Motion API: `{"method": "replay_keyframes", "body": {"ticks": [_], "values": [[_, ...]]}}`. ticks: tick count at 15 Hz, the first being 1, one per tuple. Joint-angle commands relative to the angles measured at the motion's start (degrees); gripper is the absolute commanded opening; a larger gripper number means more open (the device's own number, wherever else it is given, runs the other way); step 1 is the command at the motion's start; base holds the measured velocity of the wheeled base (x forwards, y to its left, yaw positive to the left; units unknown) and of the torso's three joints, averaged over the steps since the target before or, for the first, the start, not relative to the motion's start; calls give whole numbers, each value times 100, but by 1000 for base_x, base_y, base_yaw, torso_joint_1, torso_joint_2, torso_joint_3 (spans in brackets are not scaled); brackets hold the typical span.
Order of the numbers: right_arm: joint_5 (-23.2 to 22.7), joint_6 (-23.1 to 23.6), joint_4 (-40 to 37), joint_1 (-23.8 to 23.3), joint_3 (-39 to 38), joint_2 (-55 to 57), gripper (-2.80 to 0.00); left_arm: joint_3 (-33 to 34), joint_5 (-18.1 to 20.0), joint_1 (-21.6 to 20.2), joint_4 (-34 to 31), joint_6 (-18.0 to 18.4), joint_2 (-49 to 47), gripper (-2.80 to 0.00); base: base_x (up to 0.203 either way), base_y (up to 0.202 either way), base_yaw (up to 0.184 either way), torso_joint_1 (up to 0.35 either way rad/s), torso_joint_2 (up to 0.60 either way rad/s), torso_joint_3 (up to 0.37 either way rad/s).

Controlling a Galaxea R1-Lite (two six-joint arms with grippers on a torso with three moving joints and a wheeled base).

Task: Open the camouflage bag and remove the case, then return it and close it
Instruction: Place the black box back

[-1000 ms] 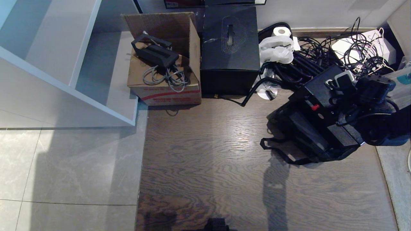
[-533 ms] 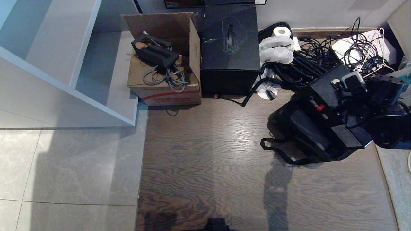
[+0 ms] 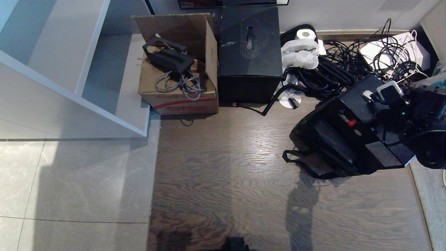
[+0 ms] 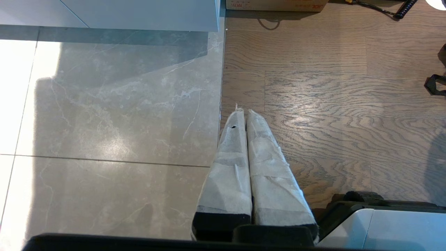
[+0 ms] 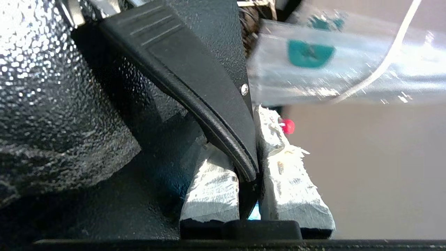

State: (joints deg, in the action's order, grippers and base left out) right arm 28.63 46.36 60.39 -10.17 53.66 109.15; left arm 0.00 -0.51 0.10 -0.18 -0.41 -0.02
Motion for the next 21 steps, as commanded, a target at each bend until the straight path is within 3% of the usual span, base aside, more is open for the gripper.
{"method": "replay_keyframes", "body": {"ticks": [1, 11, 21], "values": [[-33, 22, 43, -91, -66, -52, -280, 0, -2, -1, 1, -2, 2, -280, 0, 0, 0, 0, 0, 0], [-121, 22, 25, -178, -453, -44, -280, 0, -2, -1, 1, -2, 2, -280, 0, 0, 0, 0, 0, 0], [-122, 40, 176, 3, -18, 542, -280, 0, -2, -1, 1, -2, 2, -280, 0, 0, 0, 0, 0, 0]]}}
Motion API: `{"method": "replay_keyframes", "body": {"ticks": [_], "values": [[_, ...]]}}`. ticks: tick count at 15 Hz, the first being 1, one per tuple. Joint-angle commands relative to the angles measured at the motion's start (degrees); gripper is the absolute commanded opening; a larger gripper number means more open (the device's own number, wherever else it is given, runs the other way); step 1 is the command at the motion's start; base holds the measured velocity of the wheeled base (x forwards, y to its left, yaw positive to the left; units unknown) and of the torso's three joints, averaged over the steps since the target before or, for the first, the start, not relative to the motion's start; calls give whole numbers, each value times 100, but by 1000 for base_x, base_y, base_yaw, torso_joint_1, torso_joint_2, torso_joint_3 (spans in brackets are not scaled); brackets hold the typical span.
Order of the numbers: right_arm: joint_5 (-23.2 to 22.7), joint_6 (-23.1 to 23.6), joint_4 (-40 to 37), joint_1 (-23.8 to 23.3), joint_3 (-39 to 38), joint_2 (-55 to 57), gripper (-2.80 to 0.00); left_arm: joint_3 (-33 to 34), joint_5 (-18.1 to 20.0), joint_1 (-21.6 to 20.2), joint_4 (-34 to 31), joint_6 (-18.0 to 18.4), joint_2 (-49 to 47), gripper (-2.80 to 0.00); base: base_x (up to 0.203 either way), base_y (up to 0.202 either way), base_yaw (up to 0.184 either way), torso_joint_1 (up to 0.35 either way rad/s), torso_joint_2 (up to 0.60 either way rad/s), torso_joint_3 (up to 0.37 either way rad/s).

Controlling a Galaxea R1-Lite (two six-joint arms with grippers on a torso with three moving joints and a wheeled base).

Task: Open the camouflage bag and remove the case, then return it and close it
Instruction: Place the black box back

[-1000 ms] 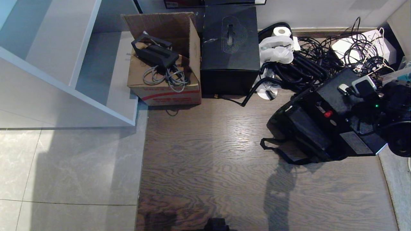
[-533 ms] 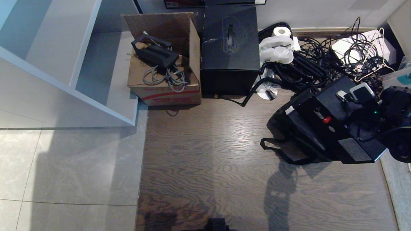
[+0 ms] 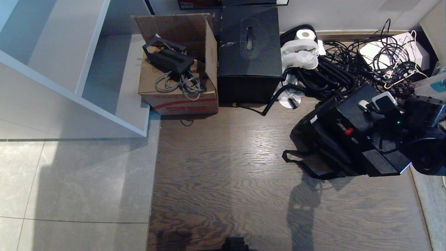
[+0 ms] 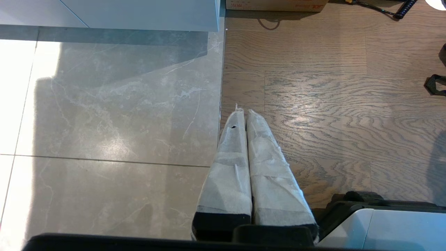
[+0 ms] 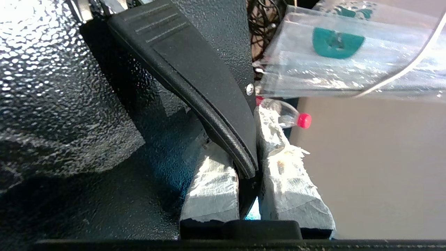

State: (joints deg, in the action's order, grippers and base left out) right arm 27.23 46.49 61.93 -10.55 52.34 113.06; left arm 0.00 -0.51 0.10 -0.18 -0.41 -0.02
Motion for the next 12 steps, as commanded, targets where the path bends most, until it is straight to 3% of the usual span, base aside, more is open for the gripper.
{"method": "replay_keyframes", "body": {"ticks": [1, 12], "values": [[19, 27, -7, 82, 218, 152, -280, 0, -2, -1, 1, -3, 2, -280, 0, 0, 0, 0, 0, 0], [19, 18, -6, 360, 505, 278, -280, 0, -2, -1, 1, -3, 2, -280, 0, 0, 0, 0, 0, 0]]}}
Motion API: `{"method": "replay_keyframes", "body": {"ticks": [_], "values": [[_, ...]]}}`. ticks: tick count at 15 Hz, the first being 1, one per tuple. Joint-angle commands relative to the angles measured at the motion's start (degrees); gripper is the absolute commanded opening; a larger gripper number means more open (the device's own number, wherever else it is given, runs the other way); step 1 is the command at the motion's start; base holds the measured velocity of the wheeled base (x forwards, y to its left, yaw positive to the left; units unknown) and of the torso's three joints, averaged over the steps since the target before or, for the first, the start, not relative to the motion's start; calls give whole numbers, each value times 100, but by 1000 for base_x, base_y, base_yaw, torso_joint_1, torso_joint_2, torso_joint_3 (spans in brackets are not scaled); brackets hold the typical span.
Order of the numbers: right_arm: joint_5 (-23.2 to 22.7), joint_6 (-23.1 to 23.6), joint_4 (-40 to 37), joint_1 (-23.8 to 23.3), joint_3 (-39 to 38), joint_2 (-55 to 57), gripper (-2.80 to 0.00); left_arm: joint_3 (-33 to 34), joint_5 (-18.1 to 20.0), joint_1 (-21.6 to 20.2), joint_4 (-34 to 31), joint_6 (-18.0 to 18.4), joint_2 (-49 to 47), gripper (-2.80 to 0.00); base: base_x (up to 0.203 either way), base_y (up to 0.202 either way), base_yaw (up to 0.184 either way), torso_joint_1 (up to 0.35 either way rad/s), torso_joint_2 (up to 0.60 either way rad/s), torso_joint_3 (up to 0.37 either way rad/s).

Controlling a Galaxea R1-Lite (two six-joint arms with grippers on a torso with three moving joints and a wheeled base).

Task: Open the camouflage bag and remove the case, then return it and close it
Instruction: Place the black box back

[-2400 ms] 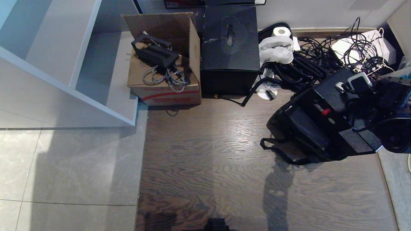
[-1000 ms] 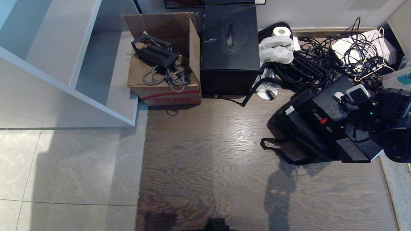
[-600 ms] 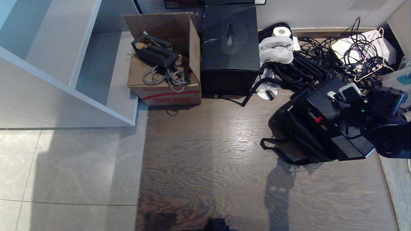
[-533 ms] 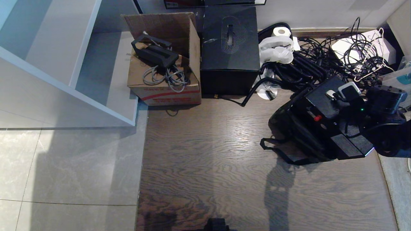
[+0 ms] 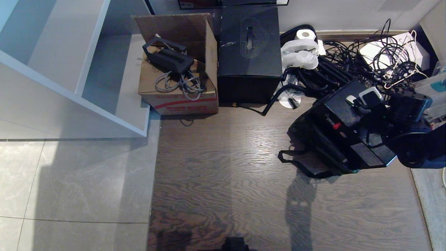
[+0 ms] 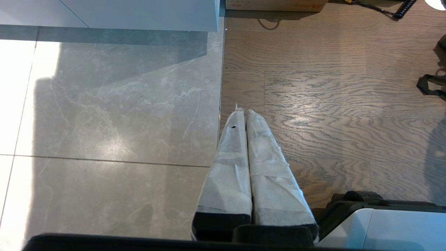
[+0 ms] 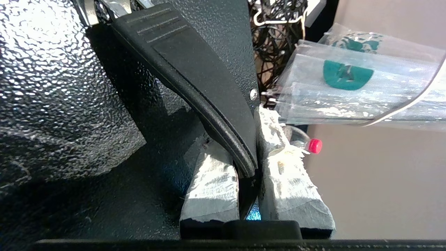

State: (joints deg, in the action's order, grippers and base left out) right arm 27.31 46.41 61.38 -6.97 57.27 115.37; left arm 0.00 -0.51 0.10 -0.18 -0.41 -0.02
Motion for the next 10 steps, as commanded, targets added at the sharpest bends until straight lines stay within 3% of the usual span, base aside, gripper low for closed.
{"method": "replay_keyframes", "body": {"ticks": [1, 10], "values": [[16, 18, 33, 5, -9, 58, -280, 0, -2, -1, 1, -3, 2, -280, 0, 0, 0, 0, 0, 0], [20, -176, 52, 100, -36, 303, -280, 0, -2, -1, 1, -3, 2, -280, 0, 0, 0, 0, 0, 0]]}}
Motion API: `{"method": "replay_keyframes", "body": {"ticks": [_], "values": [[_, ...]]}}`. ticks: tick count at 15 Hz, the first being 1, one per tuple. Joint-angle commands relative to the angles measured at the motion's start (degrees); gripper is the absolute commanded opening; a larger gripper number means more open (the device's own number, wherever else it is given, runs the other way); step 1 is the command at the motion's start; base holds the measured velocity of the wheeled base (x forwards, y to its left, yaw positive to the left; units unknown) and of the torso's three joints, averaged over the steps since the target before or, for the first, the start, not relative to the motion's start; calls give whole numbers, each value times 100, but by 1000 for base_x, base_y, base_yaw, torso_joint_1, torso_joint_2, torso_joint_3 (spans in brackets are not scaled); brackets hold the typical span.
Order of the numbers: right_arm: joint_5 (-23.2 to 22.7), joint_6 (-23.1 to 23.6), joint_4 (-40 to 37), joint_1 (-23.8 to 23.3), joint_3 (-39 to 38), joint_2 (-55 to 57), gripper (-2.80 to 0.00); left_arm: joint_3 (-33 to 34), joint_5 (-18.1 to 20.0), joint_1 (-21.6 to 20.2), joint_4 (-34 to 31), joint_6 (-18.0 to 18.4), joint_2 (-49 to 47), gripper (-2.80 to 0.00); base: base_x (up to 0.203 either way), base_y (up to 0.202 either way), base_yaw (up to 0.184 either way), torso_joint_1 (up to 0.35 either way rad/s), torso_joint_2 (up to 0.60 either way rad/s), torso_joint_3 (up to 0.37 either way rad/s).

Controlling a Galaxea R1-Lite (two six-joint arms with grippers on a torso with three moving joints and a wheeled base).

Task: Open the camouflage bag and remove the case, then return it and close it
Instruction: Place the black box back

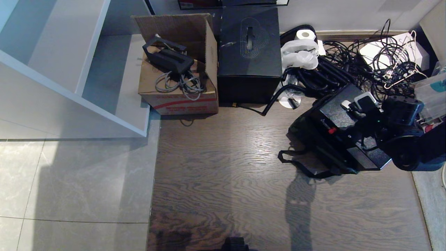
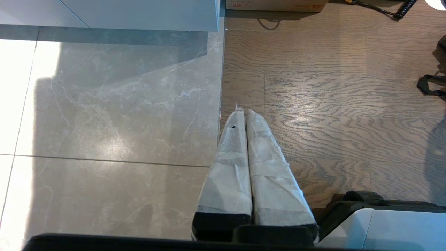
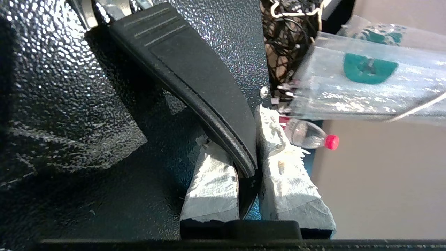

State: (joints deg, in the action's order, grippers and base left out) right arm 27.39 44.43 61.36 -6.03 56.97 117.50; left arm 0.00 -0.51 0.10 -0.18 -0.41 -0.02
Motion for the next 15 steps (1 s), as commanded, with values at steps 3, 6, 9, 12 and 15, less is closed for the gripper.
{"method": "replay_keyframes", "body": {"ticks": [3, 6, 9, 12, 15], "values": [[3, 0, 38, 36, -80, 203, -280, 0, -2, -1, 1, -2, 2, -280, 0, 0, 0, 0, 0, 0], [3, -274, -34, 187, -11, 102, -280, 0, -2, -1, 1, -2, 2, -280, 0, 0, 0, 0, 0, 0], [-6, -378, -463, 219, 76, -92, -280, 0, -2, -1, 1, -2, 2, -280, 0, 0, 0, 0, 0, 0], [-9, -495, -882, 234, 172, -319, -280, 0, -2, -1, 1, -2, 2, -280, 0, 0, 0, 0, 0, 0], [-6, -478, -1114, 234, 226, -561, -280, 0, -2, -1, 1, -2, 2, -280, 0, 0, 0, 0, 0, 0]]}}
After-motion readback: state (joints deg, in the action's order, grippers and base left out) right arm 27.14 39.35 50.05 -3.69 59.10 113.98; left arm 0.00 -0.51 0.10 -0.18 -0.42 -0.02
